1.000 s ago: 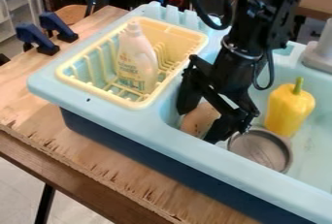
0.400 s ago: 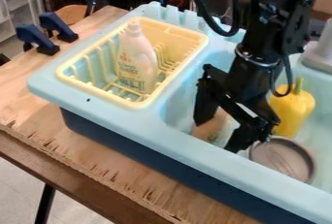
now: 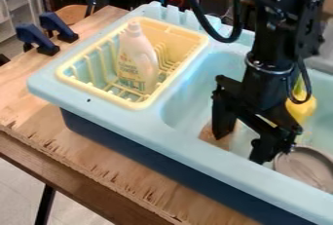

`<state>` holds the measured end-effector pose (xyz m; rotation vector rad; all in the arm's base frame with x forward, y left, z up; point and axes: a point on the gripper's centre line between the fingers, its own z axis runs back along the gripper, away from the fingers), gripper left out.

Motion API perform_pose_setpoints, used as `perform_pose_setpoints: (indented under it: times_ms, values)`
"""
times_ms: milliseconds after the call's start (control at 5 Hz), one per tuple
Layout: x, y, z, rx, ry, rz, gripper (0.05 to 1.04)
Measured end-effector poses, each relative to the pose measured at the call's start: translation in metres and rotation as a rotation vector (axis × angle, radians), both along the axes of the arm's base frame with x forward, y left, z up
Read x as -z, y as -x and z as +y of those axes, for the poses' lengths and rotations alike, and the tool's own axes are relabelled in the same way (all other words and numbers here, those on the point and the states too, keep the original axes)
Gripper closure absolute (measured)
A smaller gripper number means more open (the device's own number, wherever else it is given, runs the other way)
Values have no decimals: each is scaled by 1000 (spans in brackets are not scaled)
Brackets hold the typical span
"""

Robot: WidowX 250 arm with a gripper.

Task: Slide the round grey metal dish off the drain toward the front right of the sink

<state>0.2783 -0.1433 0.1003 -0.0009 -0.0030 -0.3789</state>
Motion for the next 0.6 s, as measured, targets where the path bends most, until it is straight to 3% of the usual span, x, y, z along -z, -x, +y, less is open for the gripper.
perform_pose_setpoints:
  times_ms: [200, 400, 600]
  values:
    - [-1, 0, 2, -18, 31, -5, 77]
    - [-5, 4, 13, -30, 0, 24, 77]
    - [-38, -3, 30, -28, -35, -34, 77]
